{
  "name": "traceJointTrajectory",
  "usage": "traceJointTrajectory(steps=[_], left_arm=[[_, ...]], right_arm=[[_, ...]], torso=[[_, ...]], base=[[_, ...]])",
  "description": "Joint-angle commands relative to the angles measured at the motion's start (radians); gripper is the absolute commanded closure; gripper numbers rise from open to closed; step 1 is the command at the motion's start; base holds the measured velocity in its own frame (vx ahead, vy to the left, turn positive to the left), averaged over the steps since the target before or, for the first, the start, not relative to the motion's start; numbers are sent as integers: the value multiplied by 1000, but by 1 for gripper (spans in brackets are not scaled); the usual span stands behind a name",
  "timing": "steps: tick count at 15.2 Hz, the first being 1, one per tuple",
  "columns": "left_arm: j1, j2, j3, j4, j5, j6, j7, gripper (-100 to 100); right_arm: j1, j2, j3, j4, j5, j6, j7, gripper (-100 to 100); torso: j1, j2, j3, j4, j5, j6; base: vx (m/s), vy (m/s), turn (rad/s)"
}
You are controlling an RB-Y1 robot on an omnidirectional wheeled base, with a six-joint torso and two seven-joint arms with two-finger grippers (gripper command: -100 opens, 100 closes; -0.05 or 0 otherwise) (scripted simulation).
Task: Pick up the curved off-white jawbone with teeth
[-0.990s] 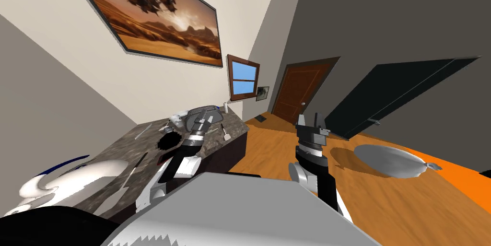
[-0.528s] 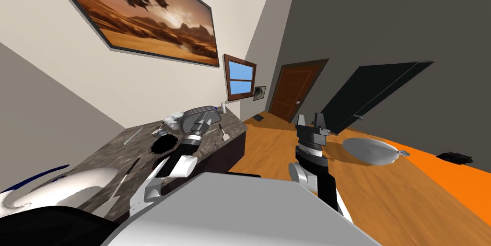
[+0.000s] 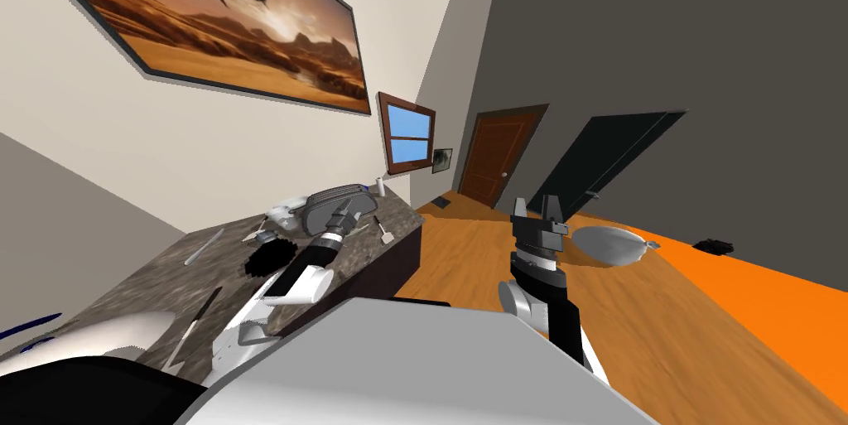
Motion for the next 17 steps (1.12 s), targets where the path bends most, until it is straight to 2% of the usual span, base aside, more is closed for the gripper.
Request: traceJointTrajectory(steps=[1, 2, 3, 5, 6, 8, 9, 11, 12, 14, 15, 17], left_arm=[[-6, 5, 10, 3, 10, 48, 9, -100], [-6, 5, 10, 3, 10, 48, 9, -100], [-12, 23, 34, 24, 40, 84, 31, -100], [-12, 23, 34, 24, 40, 110, 31, -100], [-18, 39, 60, 46, 71, 141, 54, -100], [-18, 39, 60, 46, 71, 173, 54, -100], [-24, 55, 86, 68, 103, 210, 77, -100], [-24, 55, 86, 68, 103, 237, 77, -100], [-30, 70, 112, 90, 135, 267, 101, -100], [-30, 70, 112, 90, 135, 303, 101, -100], [-37, 85, 139, 113, 167, 331, 125, -100], [-37, 85, 139, 113, 167, 369, 125, -100]], right_arm=[[0, 0, 0, 0, 0, 0, 0, 0], [0, 0, 0, 0, 0, 0, 0, 0], [0, 0, 0, 0, 0, 0, 0, 0], [0, 0, 0, 0, 0, 0, 0, 0], [0, 0, 0, 0, 0, 0, 0, 0], [0, 0, 0, 0, 0, 0, 0, 0], [0, 0, 0, 0, 0, 0, 0, 0], [0, 0, 0, 0, 0, 0, 0, 0], [0, 0, 0, 0, 0, 0, 0, 0], [0, 0, 0, 0, 0, 0, 0, 0], [0, 0, 0, 0, 0, 0, 0, 0], [0, 0, 0, 0, 0, 0, 0, 0]], torso=[[0, 0, 0, 0, 0, 0], [0, 0, 0, 0, 0, 0], [-1, 0, 0, 0, 0, 0], [-1, 0, 0, 0, 0, 0], [0, 0, 0, 0, 0, 0], [0, 0, 0, 0, 0, 0], [0, 0, 0, 0, 0, 0], [0, 0, 0, 0, 0, 0], [0, 0, 0, 0, 0, 0], [0, 0, 0, 0, 0, 0], [0, 0, 0, 0, 0, 0], [0, 0, 0, 0, 0, 0]], base=[[-15, 23, -68], [-10, 14, -6], [-15, 15, -141], [-17, 23, -128], [-18, 25, -148], [-19, 31, -116], [-26, 24, -183], [-26, 26, -116], [-22, 25, -156], [-19, 29, -131], [-23, 23, -155], [-23, 30, -119]])
